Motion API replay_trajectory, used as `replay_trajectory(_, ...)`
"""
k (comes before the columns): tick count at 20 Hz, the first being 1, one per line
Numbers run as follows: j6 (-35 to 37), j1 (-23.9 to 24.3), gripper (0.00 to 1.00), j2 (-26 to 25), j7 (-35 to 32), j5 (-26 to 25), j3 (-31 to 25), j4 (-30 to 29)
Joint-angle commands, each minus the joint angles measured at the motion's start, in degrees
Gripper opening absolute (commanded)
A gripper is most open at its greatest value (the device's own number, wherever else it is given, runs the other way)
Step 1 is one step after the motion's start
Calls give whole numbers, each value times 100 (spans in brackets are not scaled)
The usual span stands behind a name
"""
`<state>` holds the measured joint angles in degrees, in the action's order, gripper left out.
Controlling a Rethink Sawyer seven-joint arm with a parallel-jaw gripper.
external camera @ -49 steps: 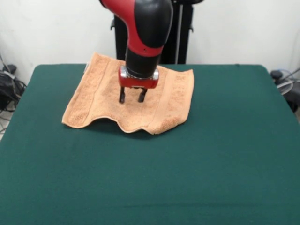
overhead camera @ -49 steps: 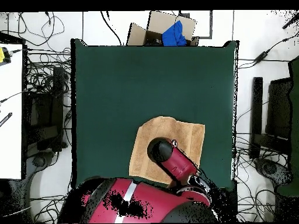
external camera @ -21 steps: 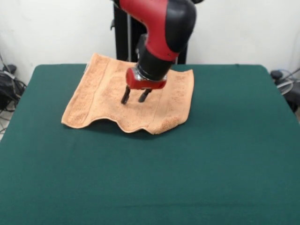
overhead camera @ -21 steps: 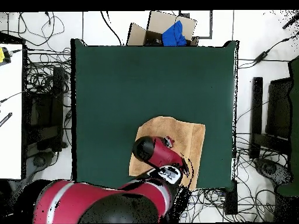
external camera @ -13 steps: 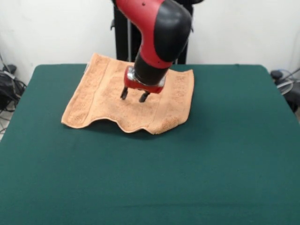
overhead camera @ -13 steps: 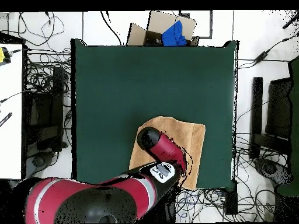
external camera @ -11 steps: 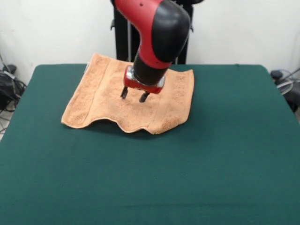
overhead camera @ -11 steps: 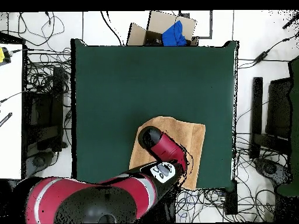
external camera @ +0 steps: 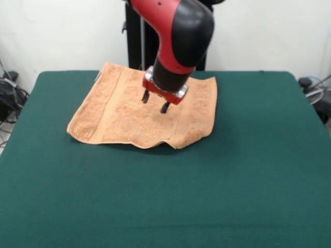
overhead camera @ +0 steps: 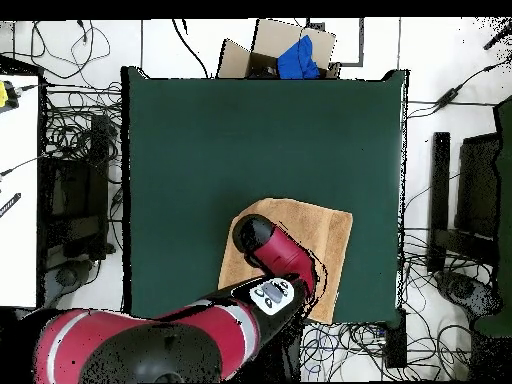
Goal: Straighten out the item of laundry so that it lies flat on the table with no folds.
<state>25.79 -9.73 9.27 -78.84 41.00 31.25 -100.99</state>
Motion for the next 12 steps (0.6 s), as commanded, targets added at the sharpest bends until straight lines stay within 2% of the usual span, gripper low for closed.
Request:
replay_trajectory(1,845,-318,100,296,-1946,122,-1084,509)
replay_trajectory(12,-285,-370,100,1284,-1612,34,-1284,-803)
